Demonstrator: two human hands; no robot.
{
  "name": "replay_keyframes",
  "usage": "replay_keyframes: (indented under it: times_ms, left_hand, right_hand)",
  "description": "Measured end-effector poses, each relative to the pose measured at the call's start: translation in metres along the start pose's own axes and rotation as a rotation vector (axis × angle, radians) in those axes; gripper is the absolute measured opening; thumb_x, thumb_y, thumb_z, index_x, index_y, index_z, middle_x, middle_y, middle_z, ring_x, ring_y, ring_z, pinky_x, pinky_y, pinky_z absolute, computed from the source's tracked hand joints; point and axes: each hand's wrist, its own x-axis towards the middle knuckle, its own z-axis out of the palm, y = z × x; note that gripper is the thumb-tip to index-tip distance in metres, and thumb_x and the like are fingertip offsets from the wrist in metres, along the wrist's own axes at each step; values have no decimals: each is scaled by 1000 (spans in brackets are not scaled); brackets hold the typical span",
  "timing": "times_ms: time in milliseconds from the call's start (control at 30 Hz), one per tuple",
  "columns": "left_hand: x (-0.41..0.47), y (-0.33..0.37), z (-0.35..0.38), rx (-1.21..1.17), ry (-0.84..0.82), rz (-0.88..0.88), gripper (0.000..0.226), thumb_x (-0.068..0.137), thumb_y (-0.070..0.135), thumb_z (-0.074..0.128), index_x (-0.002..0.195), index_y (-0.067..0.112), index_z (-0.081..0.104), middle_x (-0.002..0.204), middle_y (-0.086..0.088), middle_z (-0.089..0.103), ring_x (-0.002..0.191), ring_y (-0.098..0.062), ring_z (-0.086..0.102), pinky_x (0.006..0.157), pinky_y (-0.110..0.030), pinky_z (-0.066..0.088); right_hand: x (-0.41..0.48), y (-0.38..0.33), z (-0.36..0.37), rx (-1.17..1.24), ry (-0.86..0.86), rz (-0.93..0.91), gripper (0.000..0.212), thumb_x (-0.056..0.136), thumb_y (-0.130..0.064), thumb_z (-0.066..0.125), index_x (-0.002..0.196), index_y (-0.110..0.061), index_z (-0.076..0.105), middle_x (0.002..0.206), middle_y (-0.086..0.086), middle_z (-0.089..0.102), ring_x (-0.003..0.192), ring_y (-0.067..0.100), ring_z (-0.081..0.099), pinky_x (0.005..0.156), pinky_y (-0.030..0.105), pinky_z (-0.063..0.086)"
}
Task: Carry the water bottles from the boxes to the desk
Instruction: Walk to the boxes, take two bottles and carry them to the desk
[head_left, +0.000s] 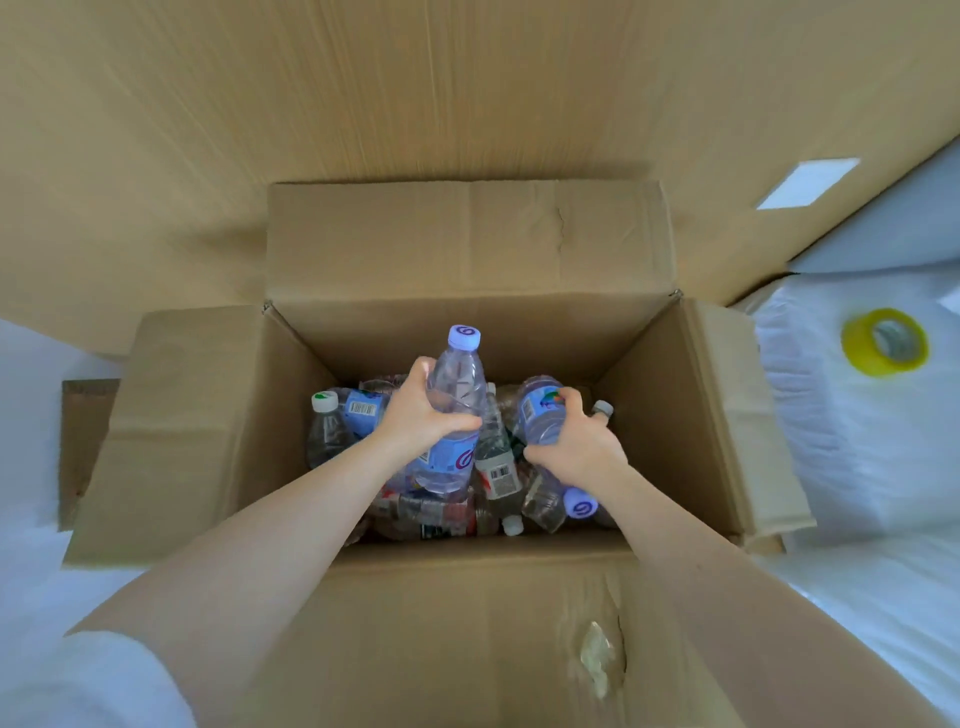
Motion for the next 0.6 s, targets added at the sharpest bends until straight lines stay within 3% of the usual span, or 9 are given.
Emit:
replay_keyframes:
  times_ms: [133,233,333,433,600]
  left_hand:
    - [-25,19,-2,8,-26,162,57,70,14,84,109,21,43,105,-2,63,99,-17,62,85,-38,50]
    - [-47,37,-3,-5,-59,240,56,67,14,86,100,30,44,106,-6,66,101,-20,63,91,-46,52]
    - [-71,57,-1,-40,-94,329,61,57,21,88,101,27,46,106,-6,66,100,-22,65,91,-48,52]
    - [-91,78,5,-65,-151,409,61,50,24,87,96,28,47,102,-4,67,98,-22,66,89,-46,53]
    - [-119,105,33,-161,-267,508,59,49,19,82,96,27,46,92,3,64,87,-16,64,75,-30,52]
  right_hand:
    - [-62,-3,-17,192,152,-27,85,82,-41,67,148,-38,14,130,19,36,98,37,52,83,38,46]
    - [-107,0,-25,307,267,-55,80,82,-38,67,146,-41,19,124,17,42,90,29,46,77,32,41]
    - [-145,3,-31,385,367,-81,78,81,-38,68,145,-40,23,122,17,47,91,26,43,74,31,37]
    - [-176,8,-37,460,451,-80,77,79,-38,69,143,-41,25,120,17,50,88,27,48,70,31,37]
    - [-217,27,-42,767,546,-99,61,83,-33,66,136,-46,39,124,10,53,99,24,58,80,30,46]
